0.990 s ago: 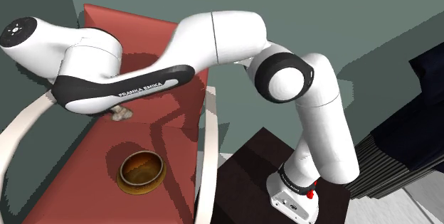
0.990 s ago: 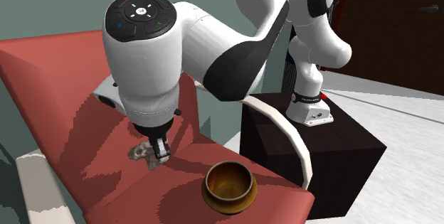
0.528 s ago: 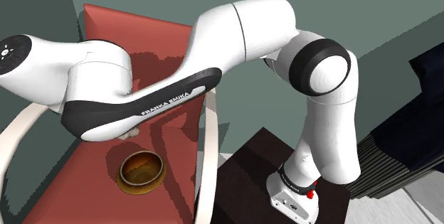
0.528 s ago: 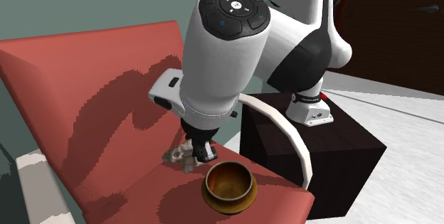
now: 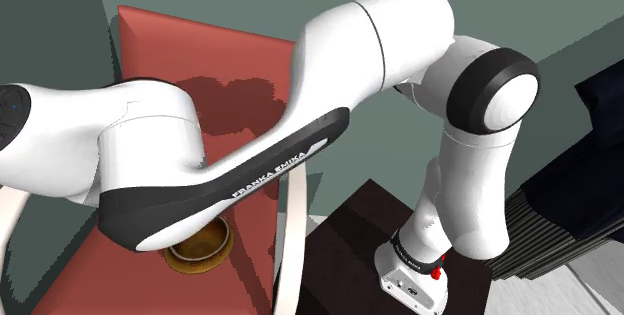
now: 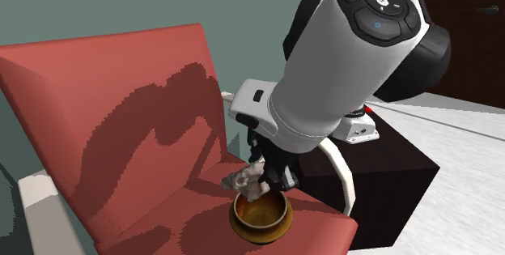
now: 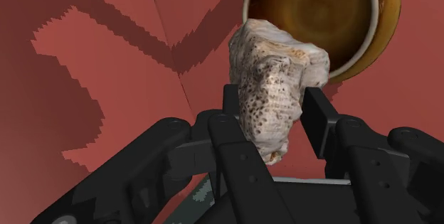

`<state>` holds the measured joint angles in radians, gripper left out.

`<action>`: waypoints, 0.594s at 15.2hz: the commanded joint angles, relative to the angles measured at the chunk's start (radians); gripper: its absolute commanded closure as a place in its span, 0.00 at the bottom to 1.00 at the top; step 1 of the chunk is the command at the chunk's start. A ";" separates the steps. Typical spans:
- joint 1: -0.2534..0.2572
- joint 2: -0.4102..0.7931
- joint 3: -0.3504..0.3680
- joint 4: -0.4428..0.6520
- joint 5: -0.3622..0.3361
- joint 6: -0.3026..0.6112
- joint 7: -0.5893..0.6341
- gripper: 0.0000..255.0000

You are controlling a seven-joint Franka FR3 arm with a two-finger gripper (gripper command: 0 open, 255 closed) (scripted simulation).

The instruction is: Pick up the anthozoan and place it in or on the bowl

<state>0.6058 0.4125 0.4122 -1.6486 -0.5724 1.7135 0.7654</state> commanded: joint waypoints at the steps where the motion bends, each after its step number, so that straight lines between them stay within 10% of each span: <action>1: 0.001 0.006 -0.001 -0.016 -0.004 0.018 0.014 1.00; 9: 0.003 0.053 -0.011 -0.056 -0.031 0.091 0.055 1.00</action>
<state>0.6080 0.4577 0.4022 -1.7028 -0.5990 1.7961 0.8149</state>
